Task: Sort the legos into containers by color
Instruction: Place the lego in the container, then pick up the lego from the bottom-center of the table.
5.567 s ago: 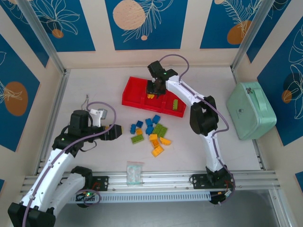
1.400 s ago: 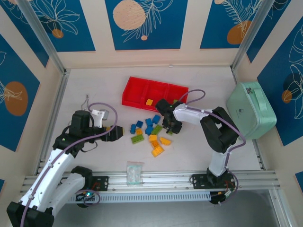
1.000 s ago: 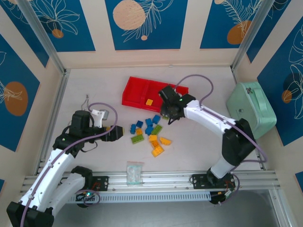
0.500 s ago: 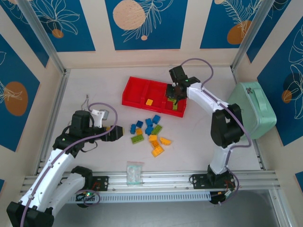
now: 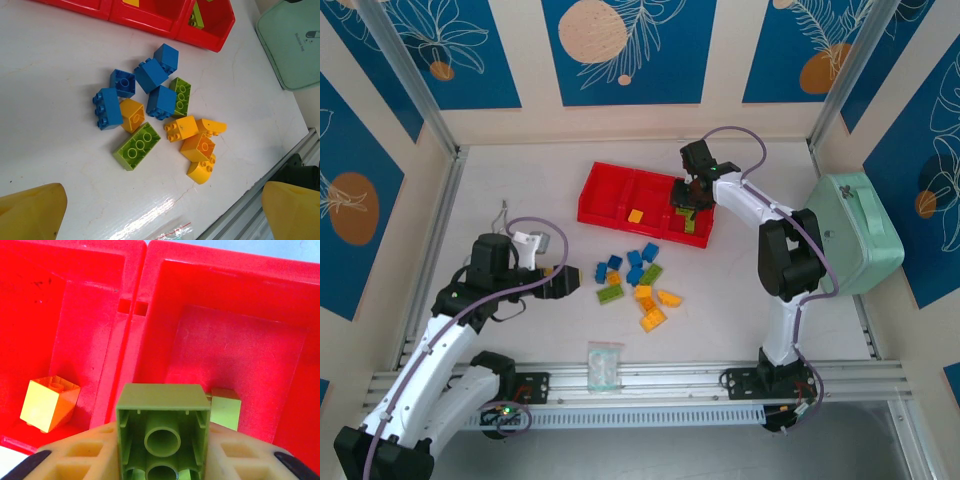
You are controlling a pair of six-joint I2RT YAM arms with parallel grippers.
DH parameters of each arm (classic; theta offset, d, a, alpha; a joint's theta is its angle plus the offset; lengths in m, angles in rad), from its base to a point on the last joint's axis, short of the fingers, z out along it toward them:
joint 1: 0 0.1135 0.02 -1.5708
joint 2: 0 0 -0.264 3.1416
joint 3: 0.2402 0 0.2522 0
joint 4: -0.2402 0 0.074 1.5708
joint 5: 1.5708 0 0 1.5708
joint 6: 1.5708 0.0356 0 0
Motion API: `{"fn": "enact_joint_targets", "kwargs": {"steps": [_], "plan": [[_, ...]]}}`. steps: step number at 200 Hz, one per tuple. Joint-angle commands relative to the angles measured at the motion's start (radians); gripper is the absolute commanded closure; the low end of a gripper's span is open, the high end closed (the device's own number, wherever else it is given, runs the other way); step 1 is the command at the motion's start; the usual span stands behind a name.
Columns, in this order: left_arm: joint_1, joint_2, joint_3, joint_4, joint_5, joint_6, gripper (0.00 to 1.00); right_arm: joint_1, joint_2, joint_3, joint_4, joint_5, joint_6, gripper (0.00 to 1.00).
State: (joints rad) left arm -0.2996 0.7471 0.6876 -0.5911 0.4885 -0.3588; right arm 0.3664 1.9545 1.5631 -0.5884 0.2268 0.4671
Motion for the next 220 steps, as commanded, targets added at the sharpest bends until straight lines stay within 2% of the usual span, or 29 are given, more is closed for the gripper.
{"fn": "enact_joint_targets", "kwargs": {"steps": [1,36,57,110,125,159,185,187,192,194,220], "plan": [[-0.015,-0.013,-0.008,0.005,0.004,0.02,0.01,0.004,-0.013,-0.016,0.017,-0.027,-0.01,0.57],[-0.015,-0.015,-0.008,0.007,0.007,0.02,0.01,0.011,-0.045,-0.025,0.005,-0.022,-0.007,0.46],[-0.015,-0.014,-0.01,0.008,0.009,0.02,0.01,0.022,-0.08,-0.028,-0.02,-0.016,-0.008,0.43],[-0.014,-0.014,-0.01,0.008,0.01,0.018,0.01,0.103,-0.283,-0.11,-0.102,-0.031,-0.042,0.3],[-0.015,-0.013,-0.01,0.009,0.011,0.018,0.01,0.144,-0.365,-0.176,-0.095,-0.041,-0.112,0.28],[-0.014,-0.012,-0.011,0.012,0.019,0.018,0.01,0.272,-0.577,-0.387,-0.025,-0.019,-0.373,0.26],[-0.014,-0.012,-0.013,0.018,0.026,0.019,0.0,0.31,-0.709,-0.545,-0.01,-0.082,-0.512,0.23],[-0.013,-0.012,-0.013,0.019,0.028,0.02,0.01,0.314,-0.718,-0.558,-0.01,-0.091,-0.524,0.2],[-0.015,-0.013,-0.013,0.021,0.031,0.021,0.01,0.327,-0.743,-0.595,-0.006,-0.107,-0.568,0.04],[-0.014,-0.015,-0.013,0.022,0.031,0.021,0.01,0.334,-0.754,-0.613,0.001,-0.109,-0.591,0.0],[-0.015,-0.032,-0.021,0.032,0.029,0.02,0.01,0.46,-0.882,-0.821,0.124,0.01,-0.752,0.01]]}}
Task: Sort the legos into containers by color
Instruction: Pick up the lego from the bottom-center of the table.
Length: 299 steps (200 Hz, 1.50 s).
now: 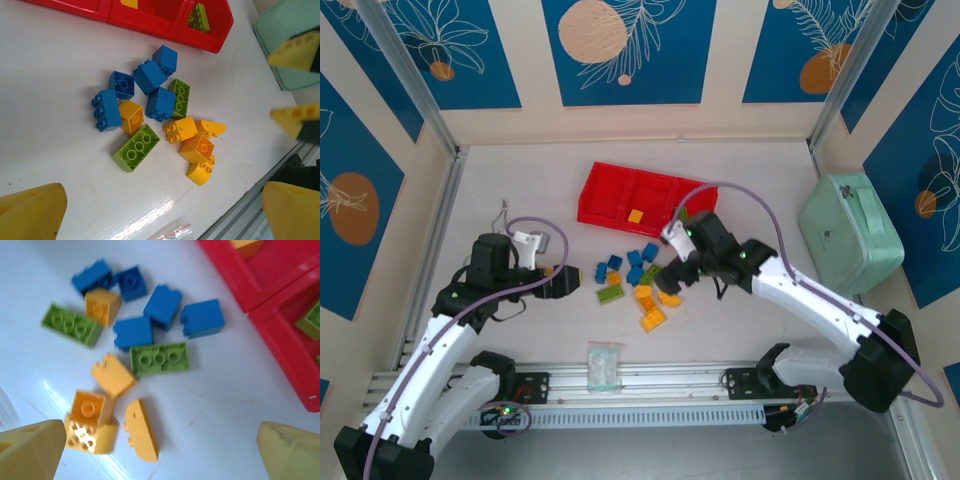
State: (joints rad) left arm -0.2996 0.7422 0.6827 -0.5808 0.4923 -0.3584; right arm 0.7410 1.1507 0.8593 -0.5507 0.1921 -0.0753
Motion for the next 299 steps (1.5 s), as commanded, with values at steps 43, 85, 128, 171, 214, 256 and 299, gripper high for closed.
{"fn": "enact_joint_targets", "kwargs": {"steps": [43,85,128,171,214,256,299], "plan": [[-0.014,-0.03,-0.017,0.021,0.025,0.021,0.01,0.078,0.026,-0.093,0.001,0.038,-0.21,0.01],[-0.015,-0.034,-0.017,0.02,0.027,0.021,0.01,0.074,0.143,-0.087,0.022,0.05,-0.235,0.0],[-0.015,-0.041,-0.018,0.024,0.031,0.024,0.01,0.028,0.224,-0.061,0.063,-0.017,-0.245,0.06],[-0.015,-0.049,-0.02,0.025,0.025,0.024,0.01,-0.015,0.282,-0.031,0.073,-0.098,-0.254,0.14],[-0.015,-0.049,-0.02,0.023,0.025,0.024,0.01,0.012,0.37,0.012,0.055,-0.1,-0.27,0.17],[-0.016,-0.049,-0.02,0.022,0.023,0.024,0.01,0.015,0.444,0.039,0.028,-0.062,-0.27,0.23],[-0.017,-0.047,-0.018,0.021,0.021,0.023,0.01,-0.012,0.47,0.059,0.004,-0.041,-0.212,0.52]]}}
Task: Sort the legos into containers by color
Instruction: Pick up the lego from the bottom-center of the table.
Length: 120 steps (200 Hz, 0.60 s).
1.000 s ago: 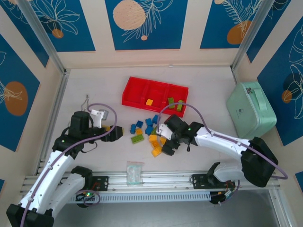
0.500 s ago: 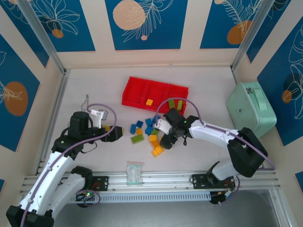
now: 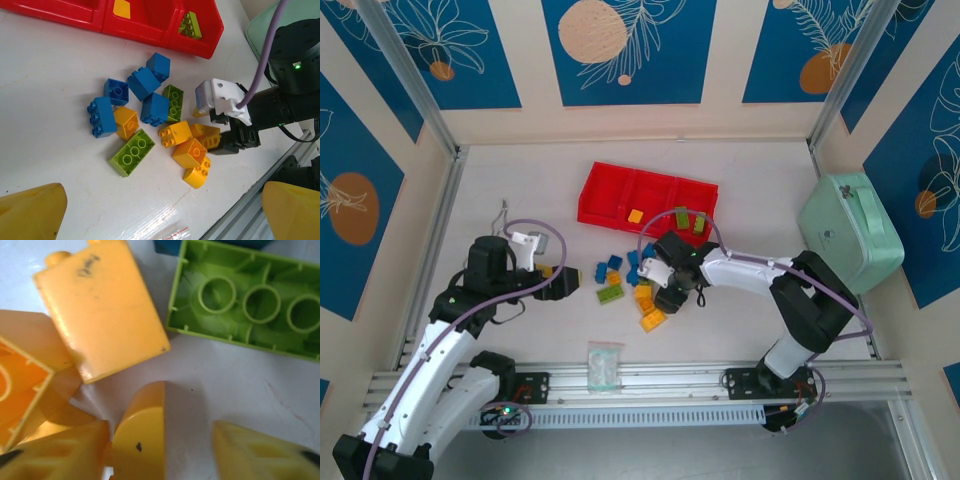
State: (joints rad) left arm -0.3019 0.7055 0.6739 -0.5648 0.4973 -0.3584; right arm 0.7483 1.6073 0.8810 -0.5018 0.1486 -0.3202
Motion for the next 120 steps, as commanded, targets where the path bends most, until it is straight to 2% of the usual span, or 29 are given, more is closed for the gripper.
{"fn": "enact_joint_targets", "kwargs": {"steps": [1,44,65,93,108,120], "plan": [[-0.014,-0.011,-0.009,0.005,0.017,0.022,0.01,-0.02,0.014,0.037,-0.045,0.002,0.034,0.52],[-0.014,-0.011,-0.009,0.005,0.016,0.022,0.01,-0.03,-0.018,0.069,-0.096,0.01,0.072,0.78],[-0.014,-0.011,-0.009,0.005,0.018,0.022,0.01,-0.03,-0.028,0.171,-0.205,-0.039,0.14,0.9],[-0.014,-0.011,-0.009,0.004,0.019,0.024,0.01,-0.03,-0.054,0.295,-0.261,-0.047,0.248,0.91],[-0.014,-0.012,-0.01,0.004,0.02,0.024,0.01,-0.036,-0.08,0.346,-0.226,-0.047,0.31,0.93],[-0.014,-0.014,-0.009,0.005,0.02,0.024,0.01,-0.049,-0.093,0.381,-0.176,-0.059,0.376,0.99]]}}
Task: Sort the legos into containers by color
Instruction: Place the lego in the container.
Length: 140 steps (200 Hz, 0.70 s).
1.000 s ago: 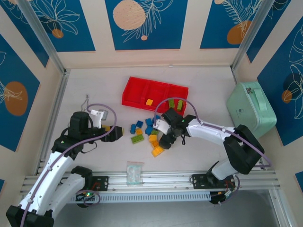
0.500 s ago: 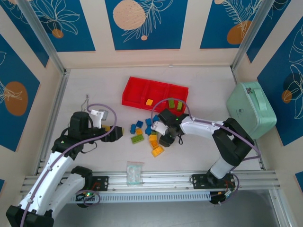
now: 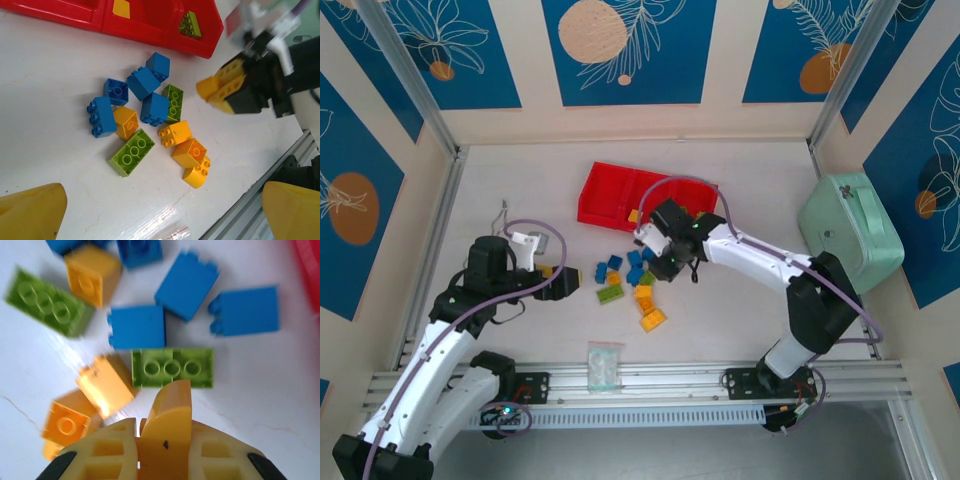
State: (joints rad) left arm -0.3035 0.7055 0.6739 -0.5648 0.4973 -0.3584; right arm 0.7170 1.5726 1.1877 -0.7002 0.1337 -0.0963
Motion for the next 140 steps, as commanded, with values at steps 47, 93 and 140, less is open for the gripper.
{"fn": "enact_joint_targets", "kwargs": {"steps": [47,93,140], "plan": [[-0.013,-0.021,-0.009,0.005,0.024,0.024,0.0,-0.153,0.161,0.36,-0.02,-0.152,0.435,1.0],[-0.017,-0.033,-0.01,0.006,0.029,0.024,0.01,-0.191,0.488,0.711,-0.175,-0.066,0.564,1.0],[-0.017,-0.041,-0.011,0.012,0.037,0.025,0.01,-0.17,0.697,0.961,-0.242,0.088,0.547,1.0]]}}
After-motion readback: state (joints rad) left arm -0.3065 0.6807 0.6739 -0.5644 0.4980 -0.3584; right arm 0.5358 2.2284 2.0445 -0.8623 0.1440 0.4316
